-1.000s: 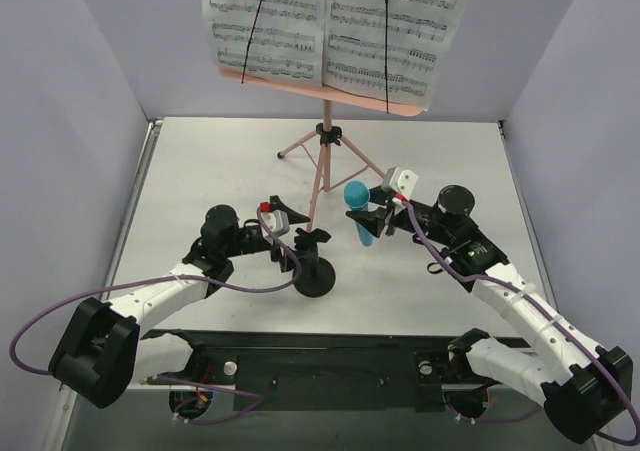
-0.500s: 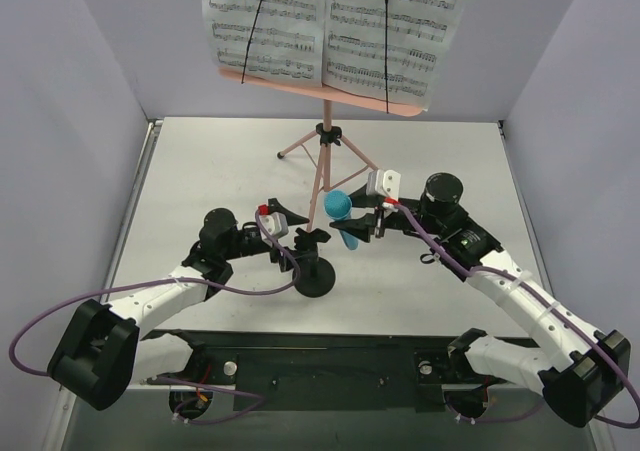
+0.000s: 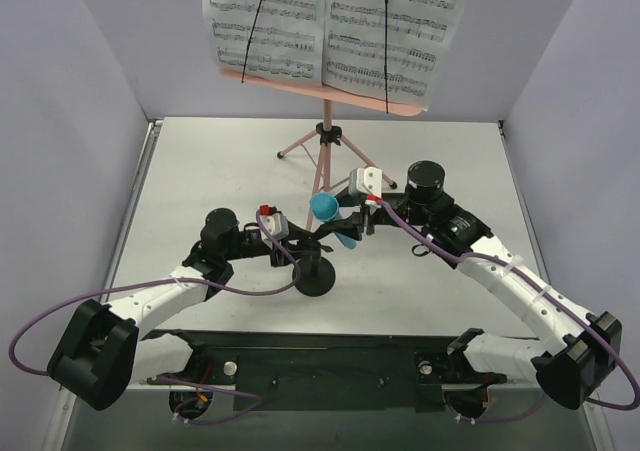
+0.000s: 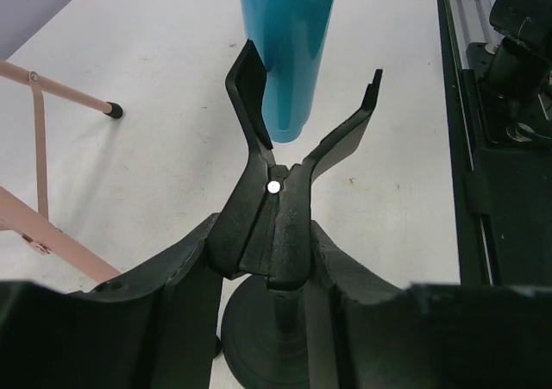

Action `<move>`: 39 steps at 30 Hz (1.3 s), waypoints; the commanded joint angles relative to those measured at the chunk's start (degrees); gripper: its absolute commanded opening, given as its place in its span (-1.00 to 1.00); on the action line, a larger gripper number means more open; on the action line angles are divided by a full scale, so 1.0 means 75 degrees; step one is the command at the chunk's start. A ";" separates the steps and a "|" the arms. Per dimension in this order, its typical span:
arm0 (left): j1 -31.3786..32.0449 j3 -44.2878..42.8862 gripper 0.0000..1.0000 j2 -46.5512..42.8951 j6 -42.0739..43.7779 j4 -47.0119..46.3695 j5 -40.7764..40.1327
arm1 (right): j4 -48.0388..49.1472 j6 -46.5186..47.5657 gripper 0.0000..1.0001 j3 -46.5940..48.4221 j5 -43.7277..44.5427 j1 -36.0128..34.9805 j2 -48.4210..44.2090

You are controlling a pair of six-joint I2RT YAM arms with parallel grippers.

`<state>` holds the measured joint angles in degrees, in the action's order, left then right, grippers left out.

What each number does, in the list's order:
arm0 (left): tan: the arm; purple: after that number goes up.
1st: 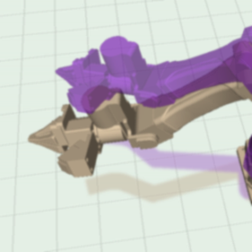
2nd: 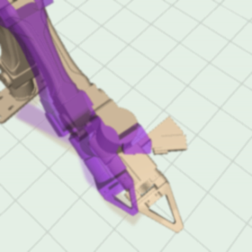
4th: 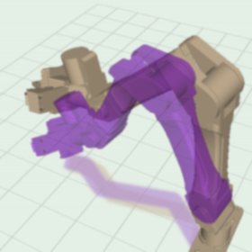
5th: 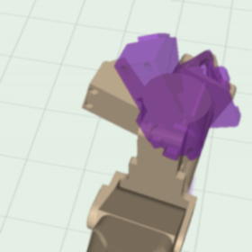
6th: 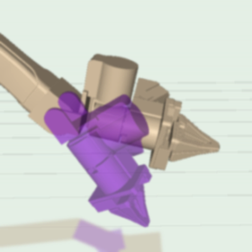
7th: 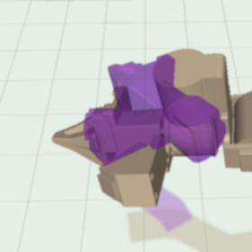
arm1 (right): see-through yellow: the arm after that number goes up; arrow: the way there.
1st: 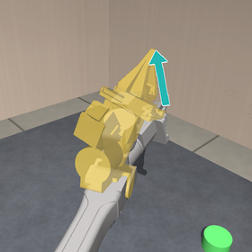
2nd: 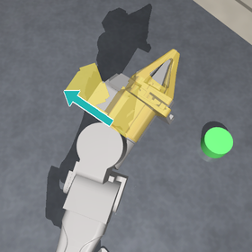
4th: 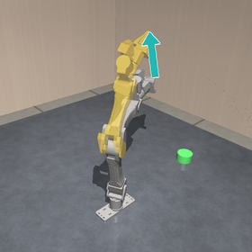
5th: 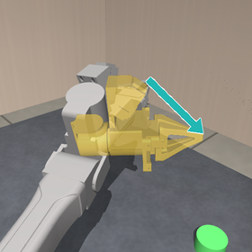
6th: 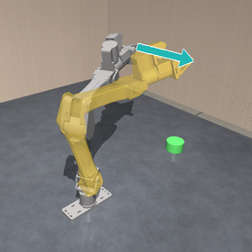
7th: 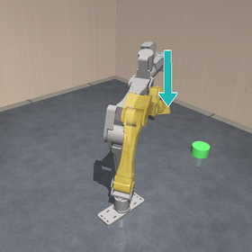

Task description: Set up the instrument practice props

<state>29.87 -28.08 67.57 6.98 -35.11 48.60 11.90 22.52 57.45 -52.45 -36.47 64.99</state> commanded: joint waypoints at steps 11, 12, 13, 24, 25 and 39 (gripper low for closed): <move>-0.0103 -0.0370 -1.00 0.0061 0.0253 0.0053 0.0223 | 0.0815 -0.0085 -1.00 0.0086 -0.0015 -0.0903 0.0791; -0.0103 -0.0370 -1.00 0.0049 0.0252 0.0053 0.0235 | 0.0943 -0.0155 -1.00 0.0005 0.0008 -0.0903 0.0791; -0.0115 -0.0370 -1.00 0.0038 0.0229 0.0030 0.0235 | 0.0956 -0.0167 -1.00 -0.0008 0.0020 -0.0915 0.0826; -0.0209 -0.0265 -1.00 0.0037 -0.0098 -0.0402 0.0375 | 0.2430 -0.0682 -1.00 -0.1179 0.0711 -0.0915 0.0874; -0.0209 -0.0241 -1.00 0.0037 -0.0157 -0.0451 0.0387 | 0.2734 -0.0834 -1.00 -0.1365 0.0828 -0.0915 0.0839; -0.0221 -0.0218 -1.00 0.0143 -0.0544 -0.0767 0.0434 | 0.5254 -0.1878 -1.00 -0.2644 0.1579 -0.0915 0.0733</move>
<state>28.36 -28.42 68.69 5.13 -35.44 50.00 43.64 10.85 40.34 -41.76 -42.92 71.20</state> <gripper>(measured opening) 0.493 0.370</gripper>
